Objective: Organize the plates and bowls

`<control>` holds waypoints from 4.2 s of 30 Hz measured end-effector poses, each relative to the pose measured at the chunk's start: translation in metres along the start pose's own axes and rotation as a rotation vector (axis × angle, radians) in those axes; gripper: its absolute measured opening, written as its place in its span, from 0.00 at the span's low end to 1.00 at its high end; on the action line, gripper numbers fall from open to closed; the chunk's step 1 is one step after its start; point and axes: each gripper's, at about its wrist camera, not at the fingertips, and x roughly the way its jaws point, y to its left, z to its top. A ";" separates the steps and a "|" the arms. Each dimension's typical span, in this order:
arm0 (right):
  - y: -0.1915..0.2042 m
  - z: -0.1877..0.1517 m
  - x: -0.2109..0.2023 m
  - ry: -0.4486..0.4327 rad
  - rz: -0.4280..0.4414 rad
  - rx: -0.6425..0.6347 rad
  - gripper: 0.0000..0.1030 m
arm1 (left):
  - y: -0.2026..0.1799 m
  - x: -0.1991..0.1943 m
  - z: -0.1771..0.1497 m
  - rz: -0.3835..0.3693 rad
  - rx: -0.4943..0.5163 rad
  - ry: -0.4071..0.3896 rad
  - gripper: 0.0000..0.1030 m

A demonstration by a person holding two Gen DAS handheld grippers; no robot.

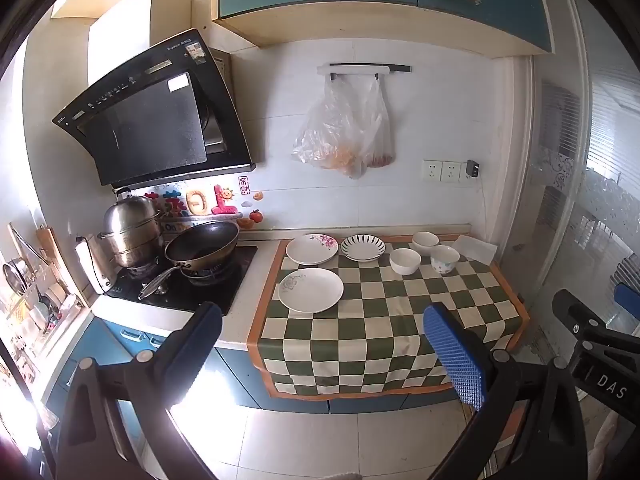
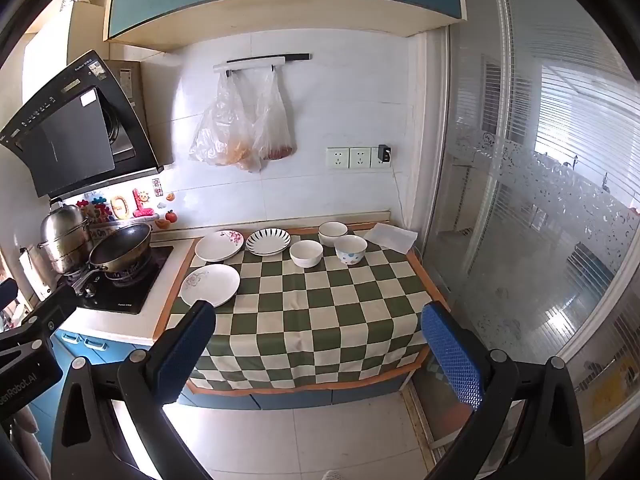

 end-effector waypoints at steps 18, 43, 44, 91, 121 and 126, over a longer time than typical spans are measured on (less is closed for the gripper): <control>0.000 0.000 -0.001 -0.006 0.006 0.008 1.00 | -0.001 -0.003 0.001 0.002 -0.003 -0.009 1.00; 0.003 0.001 -0.002 -0.007 0.012 0.011 1.00 | 0.000 -0.003 0.001 0.003 0.001 -0.010 1.00; 0.003 0.002 -0.002 -0.007 0.012 0.011 1.00 | 0.000 -0.003 0.001 0.003 0.000 -0.010 1.00; 0.010 0.001 -0.001 -0.007 0.012 0.015 1.00 | 0.003 -0.001 0.000 0.010 0.007 -0.013 1.00; 0.138 -0.004 0.469 0.434 0.331 -0.032 1.00 | 0.116 0.440 -0.030 0.073 -0.104 0.531 0.96; 0.183 -0.015 0.633 0.655 0.425 -0.078 0.96 | 0.133 0.562 -0.042 0.065 -0.210 0.709 0.91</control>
